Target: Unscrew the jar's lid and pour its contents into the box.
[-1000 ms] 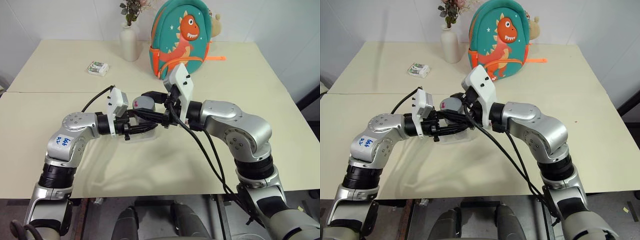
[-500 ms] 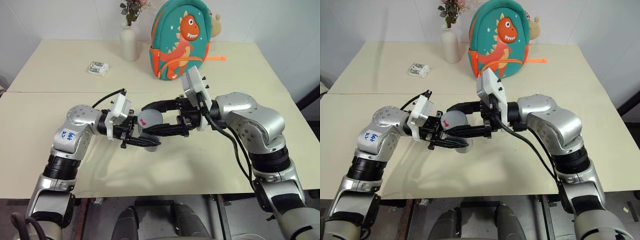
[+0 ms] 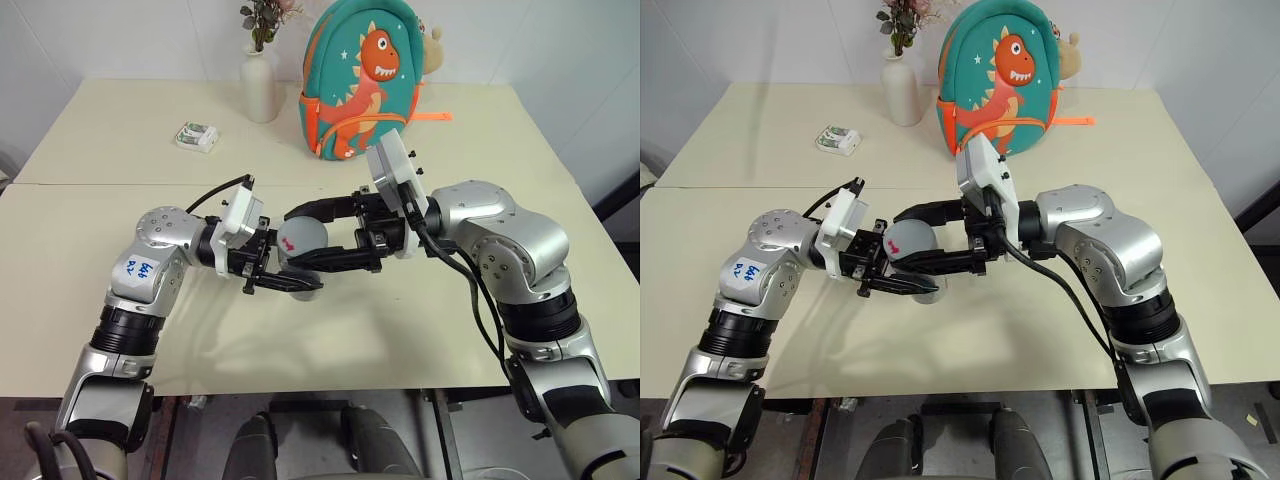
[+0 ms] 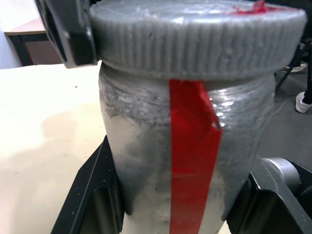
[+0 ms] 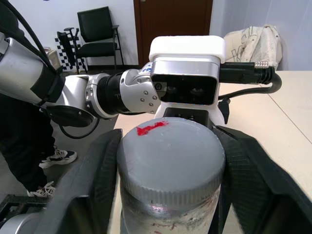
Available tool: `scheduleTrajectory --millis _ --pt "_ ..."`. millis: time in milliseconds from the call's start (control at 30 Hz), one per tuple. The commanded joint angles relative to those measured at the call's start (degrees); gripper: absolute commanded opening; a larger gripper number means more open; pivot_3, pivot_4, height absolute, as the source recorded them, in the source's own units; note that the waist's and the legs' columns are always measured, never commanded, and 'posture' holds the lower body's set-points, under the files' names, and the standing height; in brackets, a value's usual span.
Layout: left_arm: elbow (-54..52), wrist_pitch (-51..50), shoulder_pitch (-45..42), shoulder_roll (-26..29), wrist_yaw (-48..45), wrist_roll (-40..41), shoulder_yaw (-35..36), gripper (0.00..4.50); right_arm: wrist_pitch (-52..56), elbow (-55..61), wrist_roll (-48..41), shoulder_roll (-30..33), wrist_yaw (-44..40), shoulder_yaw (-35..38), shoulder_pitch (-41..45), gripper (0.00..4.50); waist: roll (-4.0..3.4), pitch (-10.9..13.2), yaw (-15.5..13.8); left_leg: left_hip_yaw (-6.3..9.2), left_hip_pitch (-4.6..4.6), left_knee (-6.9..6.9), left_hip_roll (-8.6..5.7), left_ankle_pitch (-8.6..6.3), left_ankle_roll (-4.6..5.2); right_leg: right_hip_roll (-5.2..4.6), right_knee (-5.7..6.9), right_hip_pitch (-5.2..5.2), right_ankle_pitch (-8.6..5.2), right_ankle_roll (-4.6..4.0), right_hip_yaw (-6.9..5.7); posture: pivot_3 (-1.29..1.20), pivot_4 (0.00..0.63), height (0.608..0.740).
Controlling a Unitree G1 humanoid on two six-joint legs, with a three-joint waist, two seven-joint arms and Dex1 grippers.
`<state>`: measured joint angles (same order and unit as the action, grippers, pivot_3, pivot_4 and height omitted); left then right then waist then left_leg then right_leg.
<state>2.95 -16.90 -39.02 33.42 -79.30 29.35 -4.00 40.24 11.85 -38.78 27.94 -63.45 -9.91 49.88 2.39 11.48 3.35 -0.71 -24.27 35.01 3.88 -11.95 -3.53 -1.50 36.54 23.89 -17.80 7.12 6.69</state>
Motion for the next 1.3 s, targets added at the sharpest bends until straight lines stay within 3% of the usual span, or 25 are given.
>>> scheduleTrajectory --millis 33,67,267,533,833,1100,1300 --pt "-1.2 0.53 0.27 0.95 0.26 1.37 2.72 2.06 -0.04 1.28 -1.26 0.88 0.35 3.35 -0.2 4.22 0.0 0.0 0.0 0.0 0.0 0.0 0.0 0.0 0.0 0.0 0.0 0.0 0.0 0.0 0.0 0.0 0.15 0.74" --pt "-1.41 0.27 0.44 1.06 0.28 1.44 2.93 2.06 -0.27 1.43 -1.46 0.92 0.33 3.82 -0.25 4.47 0.0 0.0 0.02 0.0 0.0 0.0 0.0 0.0 0.0 0.0 0.0 0.0 0.0 0.0 0.0 0.0 0.15 0.74" --pt "-0.97 0.18 1.5 2.67 2.05 -0.03 4.5 2.06 -1.25 3.14 -0.88 1.36 1.61 5.54 -0.73 4.47 -0.01 0.0 0.01 0.0 0.01 0.0 0.0 0.0 0.0 0.0 0.0 0.0 0.0 0.0 0.0 0.0 0.15 0.74" --pt "-0.92 -0.68 0.61 0.76 7.03 -2.92 2.33 2.06 0.37 3.26 7.01 -5.49 13.43 -1.13 1.47 4.47 -0.01 0.0 0.06 0.0 0.01 0.0 0.0 0.0 0.0 0.0 0.07 0.03 -0.01 -0.01 0.01 0.0 0.15 0.74" --pt "-1.03 -1.18 0.37 0.01 7.67 -2.89 1.31 2.06 1.46 -0.05 8.57 -8.42 16.68 -1.0 3.56 4.47 -0.01 0.0 0.02 -0.01 0.0 -0.01 0.0 0.0 0.0 0.0 0.06 0.03 -0.01 -0.01 0.0 0.0 0.15 0.74" --pt "-1.45 -0.78 1.01 0.07 7.88 -2.58 1.5 2.06 1.26 -2.41 8.34 -5.51 15.49 1.78 3.6 4.47 -0.01 0.0 -0.01 -0.01 0.0 -0.01 0.0 0.0 0.0 0.0 0.06 0.03 -0.01 -0.01 0.0 0.0 0.15 0.74" --pt "-2.29 -1.12 1.62 0.71 8.29 -2.44 1.81 2.06 2.05 -2.84 6.85 0.73 12.84 4.5 1.56 4.47 -0.01 0.0 -0.08 -0.01 -0.01 -0.01 0.0 0.0 0.0 0.0 0.04 0.03 -0.01 -0.01 0.0 0.0 0.15 0.74"
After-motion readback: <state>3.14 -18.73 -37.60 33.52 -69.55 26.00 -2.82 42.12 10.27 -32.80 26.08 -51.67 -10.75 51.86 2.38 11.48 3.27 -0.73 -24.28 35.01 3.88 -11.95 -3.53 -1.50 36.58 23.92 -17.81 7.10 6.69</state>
